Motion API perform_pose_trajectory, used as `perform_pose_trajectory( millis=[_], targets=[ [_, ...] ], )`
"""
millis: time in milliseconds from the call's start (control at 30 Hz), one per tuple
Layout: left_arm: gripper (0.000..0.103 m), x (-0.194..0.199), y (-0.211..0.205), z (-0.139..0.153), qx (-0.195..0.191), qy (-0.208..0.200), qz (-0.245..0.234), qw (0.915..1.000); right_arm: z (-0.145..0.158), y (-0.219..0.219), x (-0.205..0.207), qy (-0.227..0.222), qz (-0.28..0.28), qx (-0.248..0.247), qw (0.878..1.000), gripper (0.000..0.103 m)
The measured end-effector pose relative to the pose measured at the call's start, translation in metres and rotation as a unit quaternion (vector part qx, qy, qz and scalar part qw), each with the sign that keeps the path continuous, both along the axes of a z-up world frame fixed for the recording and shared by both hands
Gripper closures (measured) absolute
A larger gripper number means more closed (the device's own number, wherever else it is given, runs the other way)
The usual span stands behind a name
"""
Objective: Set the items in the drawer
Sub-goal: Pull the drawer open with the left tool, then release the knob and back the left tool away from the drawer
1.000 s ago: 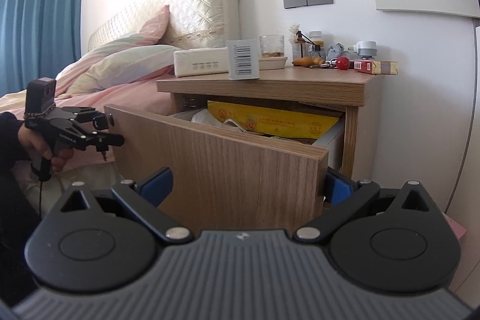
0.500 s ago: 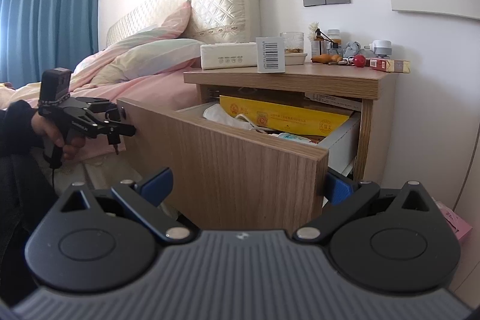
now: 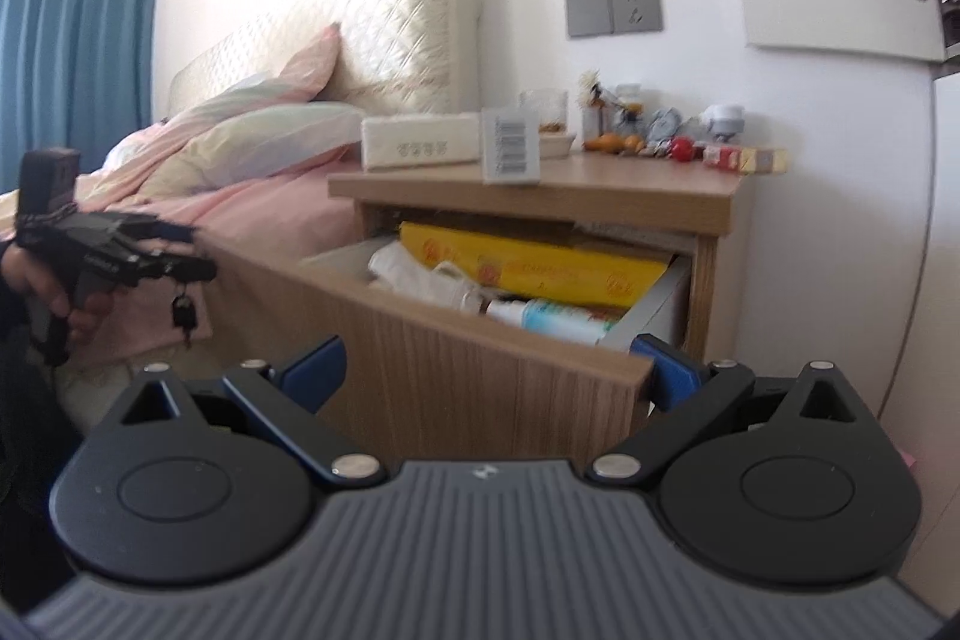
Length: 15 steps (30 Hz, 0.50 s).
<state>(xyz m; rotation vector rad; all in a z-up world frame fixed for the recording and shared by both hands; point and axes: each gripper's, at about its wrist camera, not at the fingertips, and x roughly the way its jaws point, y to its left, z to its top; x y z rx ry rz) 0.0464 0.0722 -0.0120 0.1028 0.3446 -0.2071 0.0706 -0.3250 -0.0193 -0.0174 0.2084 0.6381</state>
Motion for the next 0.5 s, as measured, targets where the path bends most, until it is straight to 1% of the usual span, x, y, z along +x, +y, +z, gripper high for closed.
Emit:
perform_pose_trajectory(
  millis=[100, 267, 400, 500],
  targets=[
    [0.0, -0.004, -0.003, 0.008, -0.005, -0.01, 0.014, 0.9998, 0.008, -0.001, -0.004, -0.011, -0.026, 0.018, 0.999, 0.001],
    [0.0, -0.01, -0.009, 0.017, -0.013, -0.02, 0.033, 0.9992, 0.019, 0.001, -0.009, -0.012, -0.057, 0.048, 0.997, 0.001],
    [0.0, -0.015, -0.023, 0.02, 0.007, -0.025, 0.037, 0.999, 0.028, 0.005, -0.012, -0.009, -0.083, 0.067, 0.994, 0.001],
    [0.0, -0.016, -0.036, 0.021, 0.015, -0.021, 0.04, 0.9988, 0.033, 0.015, -0.014, 0.008, -0.107, 0.074, 0.991, 0.0]
  ],
)
